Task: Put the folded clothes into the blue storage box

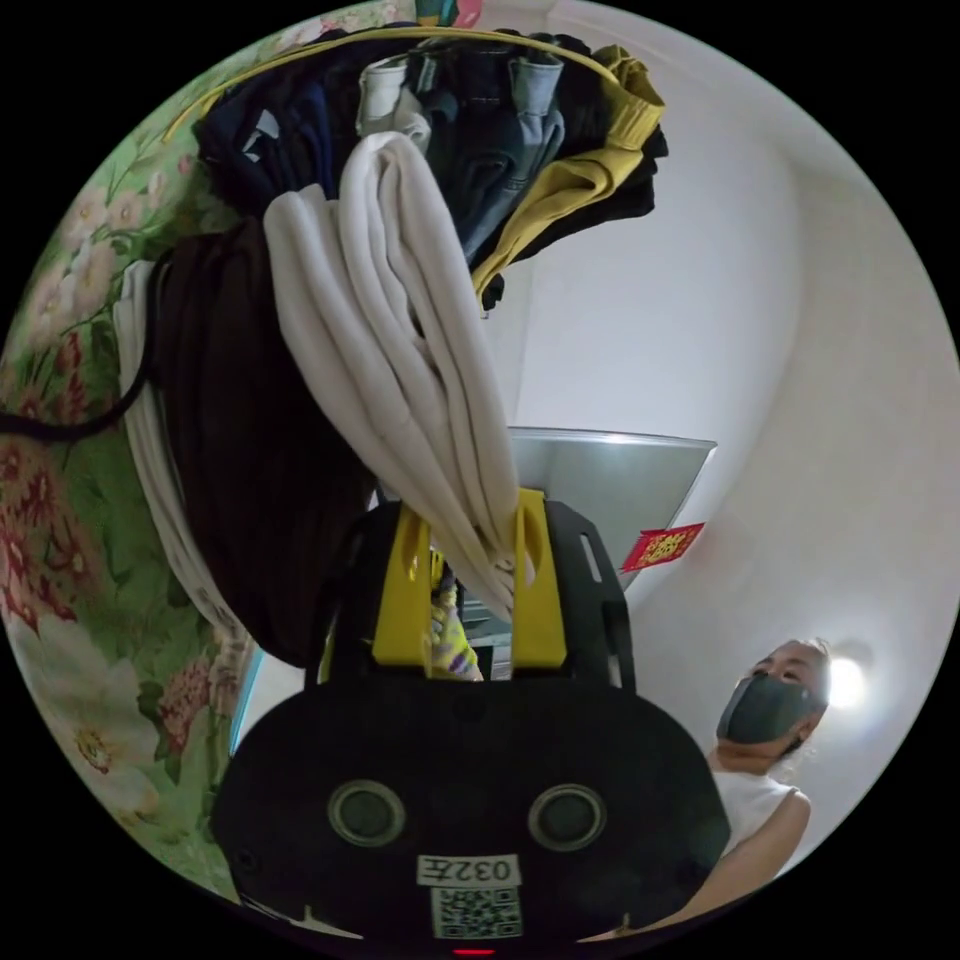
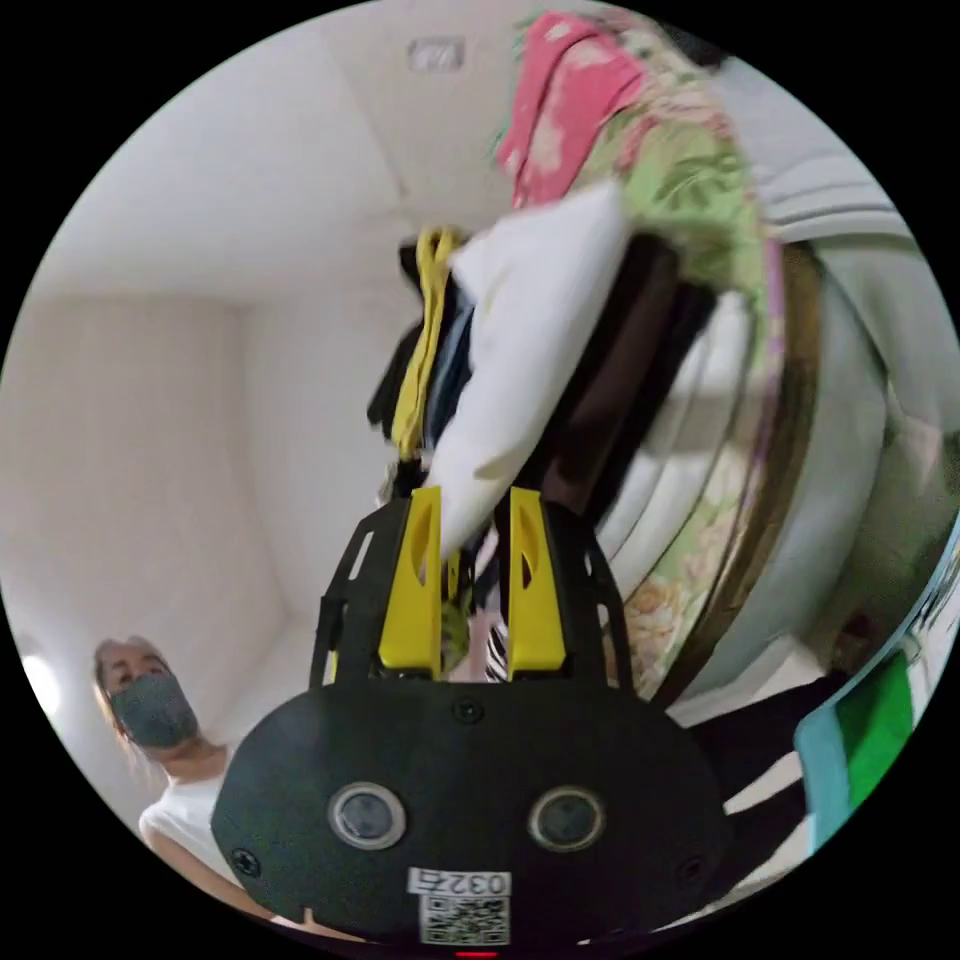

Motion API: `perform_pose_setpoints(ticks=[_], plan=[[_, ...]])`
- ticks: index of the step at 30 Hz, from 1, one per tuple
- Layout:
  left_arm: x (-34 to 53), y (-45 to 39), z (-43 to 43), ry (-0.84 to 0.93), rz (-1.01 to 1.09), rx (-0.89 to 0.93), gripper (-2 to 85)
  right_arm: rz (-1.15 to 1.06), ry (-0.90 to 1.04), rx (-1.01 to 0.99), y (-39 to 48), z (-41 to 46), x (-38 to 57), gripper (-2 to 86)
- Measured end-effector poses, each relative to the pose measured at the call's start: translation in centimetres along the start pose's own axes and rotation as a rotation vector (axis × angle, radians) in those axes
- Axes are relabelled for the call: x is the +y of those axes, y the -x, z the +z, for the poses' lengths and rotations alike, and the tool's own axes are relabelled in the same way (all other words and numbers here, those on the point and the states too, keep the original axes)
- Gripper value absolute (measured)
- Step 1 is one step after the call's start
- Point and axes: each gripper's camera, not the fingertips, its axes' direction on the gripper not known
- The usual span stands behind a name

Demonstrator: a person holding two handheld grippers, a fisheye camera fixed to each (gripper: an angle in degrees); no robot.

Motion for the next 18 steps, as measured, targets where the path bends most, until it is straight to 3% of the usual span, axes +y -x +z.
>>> perform_pose_setpoints(ticks=[2, 5, 14, 18], plan=[[-0.7, -0.2, 0.4, 0.003, -0.003, 0.029, 9.2, 0.065, -0.148, -0.021, -1.2, -3.0, -2.1, 11.4], [-1.4, -0.5, 0.9, 0.010, 0.002, 0.055, 8.8, 0.091, -0.216, -0.014, -1.2, -4.2, -5.2, 12.2], [-2.9, -0.5, 2.4, 0.015, -0.035, 0.033, 8.7, 0.076, -0.162, 0.181, 1.3, -3.3, -11.7, 8.5], [-3.8, -1.5, 3.5, 0.008, -0.031, -0.027, 7.1, 0.074, -0.108, 0.133, 2.4, -3.2, -13.7, 5.1]])
